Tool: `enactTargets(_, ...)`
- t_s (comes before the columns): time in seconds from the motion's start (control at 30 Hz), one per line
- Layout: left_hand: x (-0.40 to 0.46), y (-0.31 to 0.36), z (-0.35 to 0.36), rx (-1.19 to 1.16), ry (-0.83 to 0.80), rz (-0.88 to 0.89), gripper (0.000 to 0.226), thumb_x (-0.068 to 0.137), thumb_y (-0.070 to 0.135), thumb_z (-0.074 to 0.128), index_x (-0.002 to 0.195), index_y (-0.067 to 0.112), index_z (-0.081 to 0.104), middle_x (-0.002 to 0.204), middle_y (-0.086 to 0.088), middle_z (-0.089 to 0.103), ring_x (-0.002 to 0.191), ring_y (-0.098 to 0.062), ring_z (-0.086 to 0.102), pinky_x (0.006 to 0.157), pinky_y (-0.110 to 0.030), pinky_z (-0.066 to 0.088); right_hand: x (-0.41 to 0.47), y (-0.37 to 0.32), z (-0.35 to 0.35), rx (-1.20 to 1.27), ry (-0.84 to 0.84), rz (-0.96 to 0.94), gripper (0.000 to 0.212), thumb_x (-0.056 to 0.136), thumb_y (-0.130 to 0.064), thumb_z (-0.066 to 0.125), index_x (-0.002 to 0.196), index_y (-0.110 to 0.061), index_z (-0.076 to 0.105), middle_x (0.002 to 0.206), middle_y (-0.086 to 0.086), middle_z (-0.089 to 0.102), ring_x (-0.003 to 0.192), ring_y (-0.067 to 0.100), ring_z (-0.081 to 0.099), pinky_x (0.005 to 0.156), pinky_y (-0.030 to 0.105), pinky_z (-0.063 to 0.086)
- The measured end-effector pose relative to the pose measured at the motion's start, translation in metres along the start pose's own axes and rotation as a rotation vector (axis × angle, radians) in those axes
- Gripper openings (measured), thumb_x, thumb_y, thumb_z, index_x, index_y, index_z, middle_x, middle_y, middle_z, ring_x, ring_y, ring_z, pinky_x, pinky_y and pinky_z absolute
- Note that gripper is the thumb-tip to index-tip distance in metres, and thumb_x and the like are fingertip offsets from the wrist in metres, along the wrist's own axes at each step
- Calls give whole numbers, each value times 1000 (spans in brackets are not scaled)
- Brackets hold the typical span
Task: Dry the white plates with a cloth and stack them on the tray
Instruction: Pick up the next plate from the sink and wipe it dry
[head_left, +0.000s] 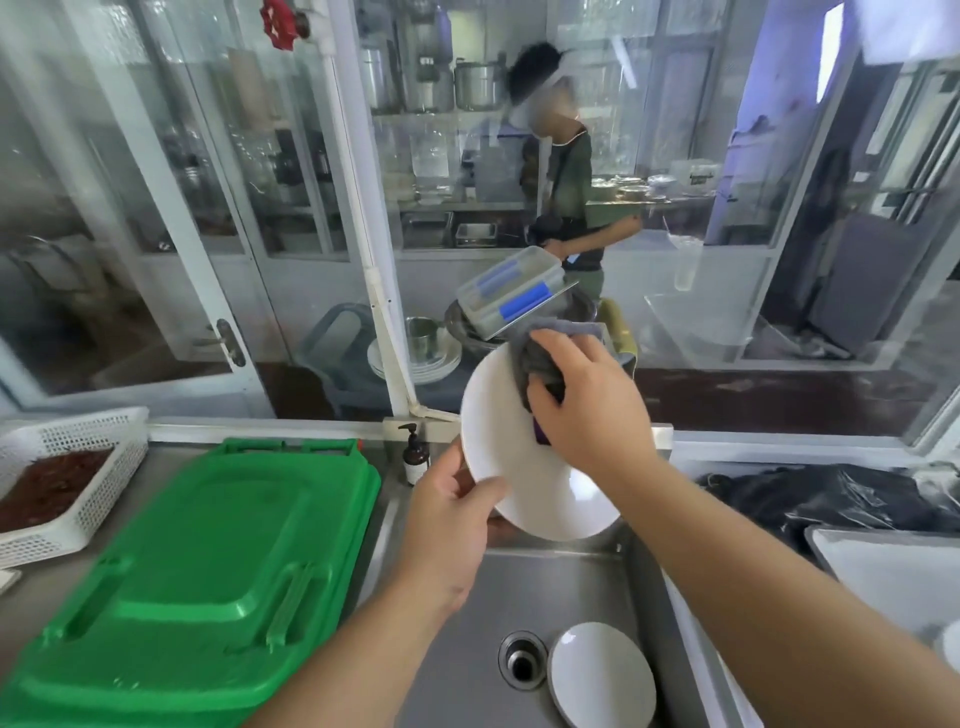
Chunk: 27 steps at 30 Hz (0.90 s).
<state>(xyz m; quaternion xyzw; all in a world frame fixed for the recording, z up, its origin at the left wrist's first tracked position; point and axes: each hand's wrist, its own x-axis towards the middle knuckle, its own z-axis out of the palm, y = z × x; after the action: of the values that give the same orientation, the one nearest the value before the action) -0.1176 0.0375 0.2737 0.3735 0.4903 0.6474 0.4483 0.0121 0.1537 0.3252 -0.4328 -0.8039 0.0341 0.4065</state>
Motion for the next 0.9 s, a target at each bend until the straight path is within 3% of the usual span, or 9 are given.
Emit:
enactTargets(0.1, 7, 7, -10, -59, 52, 40, 51, 94, -14, 55, 114, 29, 75, 112, -7, 78, 103, -27, 74, 75, -45, 64, 3, 8, 3, -43, 16, 135, 47, 97, -27, 64, 144, -25, 59, 136, 12, 63, 101, 38, 66, 70, 35, 44)
enactTargets(0.33, 26, 16, -27, -43, 112, 67, 59, 94, -11, 57, 108, 44, 76, 108, 2, 79, 96, -18, 76, 71, -41, 64, -51, -13, 25, 83, -112, 276, 45, 91, -33, 66, 135, -29, 62, 127, 5, 66, 101, 32, 66, 78, 34, 51)
enactTargets(0.47, 21, 6, -27, -32, 76, 48, 47, 94, -7, 56, 117, 31, 75, 108, -7, 79, 92, -23, 76, 70, -37, 62, -64, -35, 27, 203, -157, 184, 51, 84, -40, 56, 134, -31, 64, 128, -4, 68, 110, 20, 63, 84, 29, 48)
enactTargets(0.57, 10, 0, -21, -19, 33, 51, 45, 90, -5, 53, 114, 26, 76, 101, -11, 79, 84, -21, 75, 69, -37, 62, -45, -45, 18, 250, -150, 104, 50, 85, -36, 56, 133, -28, 67, 127, -2, 68, 111, 19, 60, 88, 30, 49)
enactTargets(0.67, 1, -4, -11, -51, 3, 23, 46, 92, -8, 54, 112, 26, 77, 105, -12, 79, 94, -28, 77, 70, -38, 63, -15, -51, 7, 259, -107, 18, 45, 89, -28, 63, 134, -25, 68, 126, 4, 69, 110, 25, 63, 91, 35, 52)
enactTargets(0.77, -2, -2, -5, -90, -7, 10, 50, 97, -11, 51, 119, 27, 75, 113, -10, 78, 105, -30, 75, 73, -41, 63, 11, -51, 2, 175, -70, -37, 45, 93, -23, 67, 138, -24, 66, 130, 8, 67, 106, 31, 65, 85, 35, 52)
enactTargets(0.83, -2, 2, -6, -115, 12, 13, 49, 97, -10, 52, 121, 26, 74, 115, -9, 78, 108, -31, 74, 75, -42, 64, 25, -44, 0, 123, -60, -8, 47, 96, -23, 66, 143, -24, 62, 136, 10, 63, 108, 32, 65, 82, 31, 48)
enactTargets(0.9, -2, 7, -8, -148, 32, 27, 48, 96, -10, 54, 122, 25, 74, 117, -8, 78, 110, -32, 73, 76, -45, 64, 33, -31, -5, 69, -58, 70, 48, 99, -26, 62, 146, -23, 58, 142, 10, 60, 117, 32, 62, 89, 35, 50)
